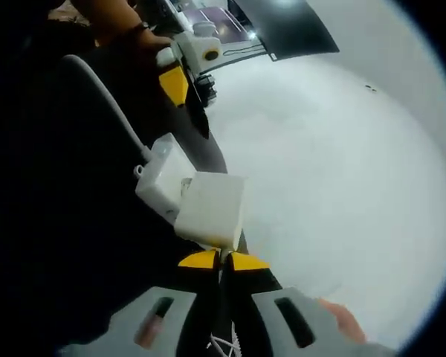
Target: Insert the desk lamp plug into the socket, turn on the power strip switch, turn on the lamp switch, then turn off the lamp switch, turn off the power strip switch, and remove the plug from the socket.
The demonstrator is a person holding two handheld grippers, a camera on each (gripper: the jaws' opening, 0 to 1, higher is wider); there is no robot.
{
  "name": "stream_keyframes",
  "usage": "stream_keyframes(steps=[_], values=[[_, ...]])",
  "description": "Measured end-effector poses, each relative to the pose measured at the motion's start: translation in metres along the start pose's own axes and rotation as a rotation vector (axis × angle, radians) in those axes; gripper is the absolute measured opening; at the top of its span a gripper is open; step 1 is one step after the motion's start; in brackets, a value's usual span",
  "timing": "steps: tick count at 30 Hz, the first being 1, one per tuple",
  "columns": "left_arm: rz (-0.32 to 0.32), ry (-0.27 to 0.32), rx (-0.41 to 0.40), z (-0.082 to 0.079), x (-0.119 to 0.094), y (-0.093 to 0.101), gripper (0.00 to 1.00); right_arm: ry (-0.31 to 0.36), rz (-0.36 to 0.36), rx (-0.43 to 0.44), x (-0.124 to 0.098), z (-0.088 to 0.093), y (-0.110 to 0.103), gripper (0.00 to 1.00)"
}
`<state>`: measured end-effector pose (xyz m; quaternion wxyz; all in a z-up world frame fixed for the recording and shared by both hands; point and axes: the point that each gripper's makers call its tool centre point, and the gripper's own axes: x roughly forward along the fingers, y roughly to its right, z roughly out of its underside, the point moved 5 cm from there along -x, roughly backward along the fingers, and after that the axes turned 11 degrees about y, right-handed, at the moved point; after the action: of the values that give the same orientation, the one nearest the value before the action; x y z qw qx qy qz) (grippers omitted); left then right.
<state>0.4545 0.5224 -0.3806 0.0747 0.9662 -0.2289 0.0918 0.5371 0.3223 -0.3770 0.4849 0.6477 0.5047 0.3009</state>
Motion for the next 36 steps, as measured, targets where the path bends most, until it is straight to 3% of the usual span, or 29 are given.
stream_keyframes(steps=[6, 14, 29, 36], values=[[-0.001, 0.002, 0.0, -0.001, 0.0, -0.001, 0.76, 0.033, 0.018, 0.025, -0.004, -0.008, 0.008, 0.06], [0.001, 0.001, 0.002, -0.001, 0.0, -0.001, 0.75, 0.045, 0.049, -0.017, 0.003, -0.014, 0.017, 0.06], [0.004, 0.001, 0.003, -0.001, 0.001, 0.0, 0.75, 0.066, 0.022, -0.05, -0.002, -0.016, 0.014, 0.07], [0.003, 0.001, 0.004, -0.001, 0.001, -0.001, 0.75, 0.092, 0.042, -0.051, 0.004, -0.021, 0.024, 0.06]])
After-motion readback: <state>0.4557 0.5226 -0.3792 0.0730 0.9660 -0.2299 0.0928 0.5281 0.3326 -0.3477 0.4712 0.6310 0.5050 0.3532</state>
